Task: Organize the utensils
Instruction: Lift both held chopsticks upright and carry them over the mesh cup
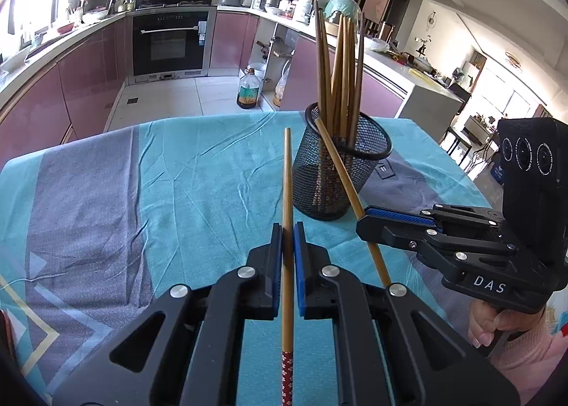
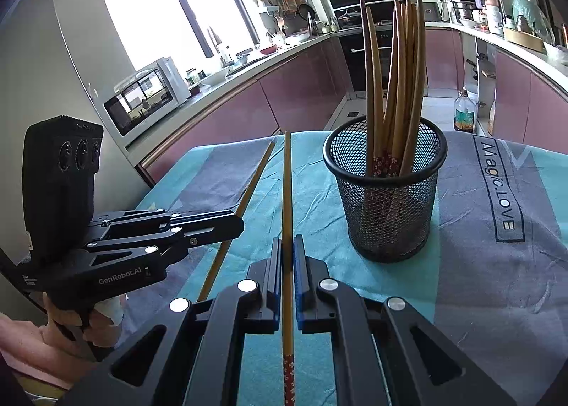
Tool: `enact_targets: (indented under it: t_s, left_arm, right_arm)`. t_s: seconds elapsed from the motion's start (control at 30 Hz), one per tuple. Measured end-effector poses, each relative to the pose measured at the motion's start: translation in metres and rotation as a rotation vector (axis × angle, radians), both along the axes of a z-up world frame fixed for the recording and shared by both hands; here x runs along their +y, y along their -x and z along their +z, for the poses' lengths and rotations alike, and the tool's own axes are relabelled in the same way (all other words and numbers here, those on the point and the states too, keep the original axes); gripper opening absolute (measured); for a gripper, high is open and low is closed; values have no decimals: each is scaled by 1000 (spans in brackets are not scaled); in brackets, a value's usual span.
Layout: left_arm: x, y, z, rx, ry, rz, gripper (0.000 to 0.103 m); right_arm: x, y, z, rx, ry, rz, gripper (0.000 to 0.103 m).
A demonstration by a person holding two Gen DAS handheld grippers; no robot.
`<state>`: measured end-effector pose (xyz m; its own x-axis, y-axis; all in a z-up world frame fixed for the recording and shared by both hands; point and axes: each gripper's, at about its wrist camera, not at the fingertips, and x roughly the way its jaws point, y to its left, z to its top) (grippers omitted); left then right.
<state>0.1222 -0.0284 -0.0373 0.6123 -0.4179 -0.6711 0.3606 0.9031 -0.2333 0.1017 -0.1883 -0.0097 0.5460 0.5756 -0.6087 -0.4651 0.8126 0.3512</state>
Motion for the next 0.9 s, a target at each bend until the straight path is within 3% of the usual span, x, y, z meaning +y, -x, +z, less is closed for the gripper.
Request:
enact_targets:
  t_s: [0.9]
  left_arm:
    - [-4,22,50,-109,81,-37,7]
  right_arm:
    - [-21,8,39,-124,-57,-29,5]
